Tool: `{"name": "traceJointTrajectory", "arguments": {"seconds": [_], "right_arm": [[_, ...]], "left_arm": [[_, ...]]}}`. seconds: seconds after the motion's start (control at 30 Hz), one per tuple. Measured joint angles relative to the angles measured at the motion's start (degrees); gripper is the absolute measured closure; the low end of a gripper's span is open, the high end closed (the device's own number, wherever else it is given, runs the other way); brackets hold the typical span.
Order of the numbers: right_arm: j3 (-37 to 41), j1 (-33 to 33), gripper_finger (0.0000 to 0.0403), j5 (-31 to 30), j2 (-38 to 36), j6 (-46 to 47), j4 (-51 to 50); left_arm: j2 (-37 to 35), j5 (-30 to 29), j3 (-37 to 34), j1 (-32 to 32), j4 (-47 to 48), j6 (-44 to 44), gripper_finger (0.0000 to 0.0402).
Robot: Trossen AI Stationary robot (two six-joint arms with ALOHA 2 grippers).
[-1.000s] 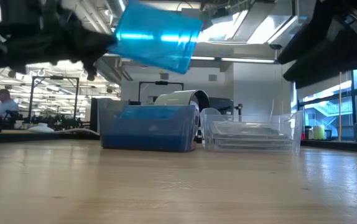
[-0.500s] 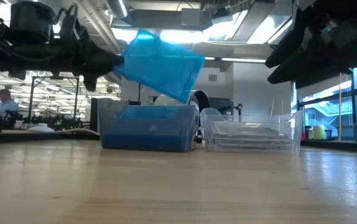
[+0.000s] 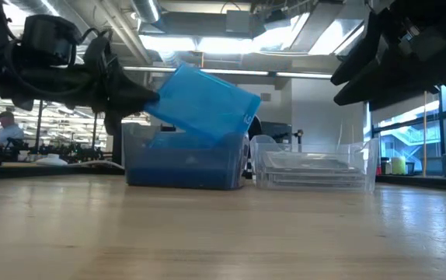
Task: Pick & place jewel cases by type
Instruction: Put the blue cd case into the black bin
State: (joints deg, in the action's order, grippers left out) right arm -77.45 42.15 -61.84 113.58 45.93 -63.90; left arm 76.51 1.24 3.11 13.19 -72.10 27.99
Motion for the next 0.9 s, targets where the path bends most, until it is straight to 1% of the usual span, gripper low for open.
{"name": "traceJointTrajectory", "arguments": {"seconds": [0.23, 0.77, 0.9], "right_arm": [[0.0, 0.0, 0.0218, 0.4, 0.0, 0.0, 0.0], [0.0, 0.0, 0.0218, 0.5, 0.0, -0.1, 0.0], [0.0, 0.0, 0.0218, 0.6, 0.0, -0.1, 0.0]], "left_arm": [[3.5, -3.2, 0.0, -1.3, 0.0, 1.4, 0.0346], [4.0, -3.1, 0.0, -1.3, 0.3, -0.1, 0.0337], [4.0, -2.7, 0.0, -1.3, 0.3, 1.1, 0.0322]]}}
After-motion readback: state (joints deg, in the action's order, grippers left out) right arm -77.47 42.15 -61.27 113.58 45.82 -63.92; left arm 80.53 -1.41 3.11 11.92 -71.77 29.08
